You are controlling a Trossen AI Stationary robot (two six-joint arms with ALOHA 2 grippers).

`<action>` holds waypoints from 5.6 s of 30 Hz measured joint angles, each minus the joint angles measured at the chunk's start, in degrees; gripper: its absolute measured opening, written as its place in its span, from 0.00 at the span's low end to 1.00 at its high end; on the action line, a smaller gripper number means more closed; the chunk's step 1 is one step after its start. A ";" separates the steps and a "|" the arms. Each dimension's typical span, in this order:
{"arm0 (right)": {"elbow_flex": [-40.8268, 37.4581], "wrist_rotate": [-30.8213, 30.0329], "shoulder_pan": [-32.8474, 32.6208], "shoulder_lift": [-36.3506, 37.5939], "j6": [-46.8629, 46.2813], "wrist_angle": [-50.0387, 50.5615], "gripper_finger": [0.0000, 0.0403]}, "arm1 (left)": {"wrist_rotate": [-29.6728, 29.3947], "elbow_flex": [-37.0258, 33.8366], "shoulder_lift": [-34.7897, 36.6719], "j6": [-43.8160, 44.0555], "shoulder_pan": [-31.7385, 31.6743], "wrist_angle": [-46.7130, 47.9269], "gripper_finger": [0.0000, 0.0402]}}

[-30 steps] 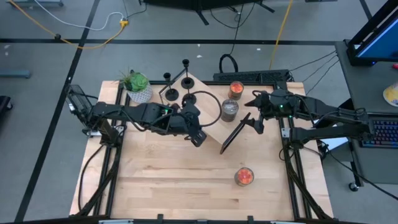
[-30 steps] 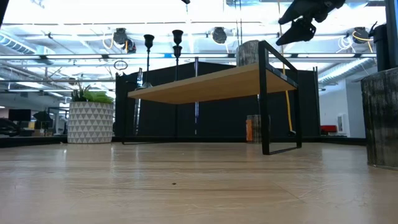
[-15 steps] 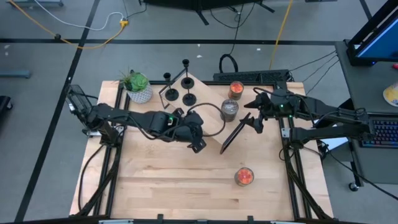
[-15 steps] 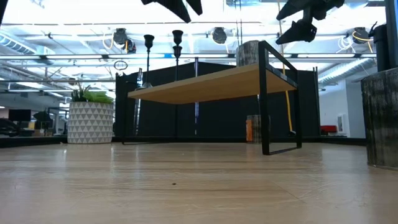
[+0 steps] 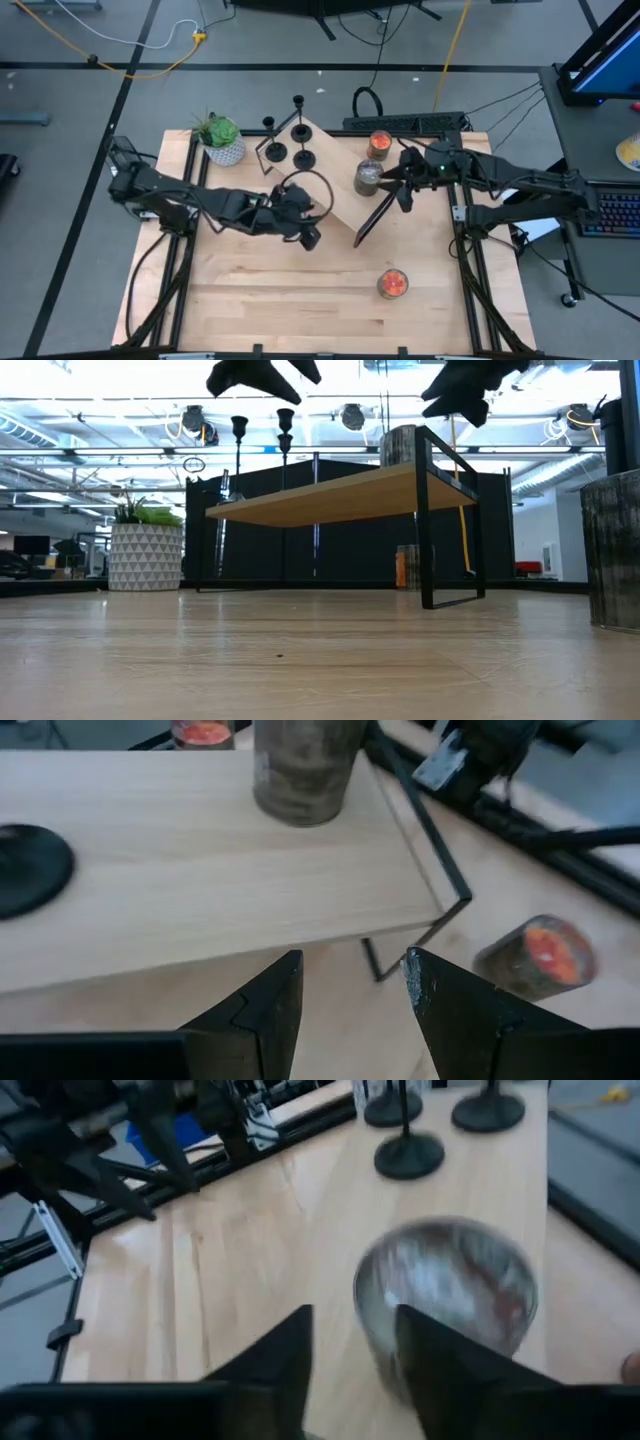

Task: Pick & Place candle stick holders
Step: Put the black scented candle on the shelf, then put the bottom orange scented candle on the shelf

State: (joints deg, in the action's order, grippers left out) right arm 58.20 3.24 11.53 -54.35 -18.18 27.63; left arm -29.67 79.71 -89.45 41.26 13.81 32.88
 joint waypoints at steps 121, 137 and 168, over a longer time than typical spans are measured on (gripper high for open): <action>-13.30 2.88 -39.78 -11.89 -51.72 9.91 0.63 | -4.86 -9.45 4.57 2.42 9.62 -10.38 0.46; -17.67 2.82 -39.76 -11.87 -52.77 4.34 0.62 | -4.88 -9.45 4.57 2.44 9.63 -10.38 0.46; -17.67 2.86 -39.76 -11.87 -48.75 3.86 0.62 | -4.90 -9.45 4.63 2.29 9.58 -10.34 0.46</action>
State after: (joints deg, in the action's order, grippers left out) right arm 40.53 6.09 -28.23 -66.22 -66.94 31.48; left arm -34.57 70.26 -84.82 43.55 23.40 22.55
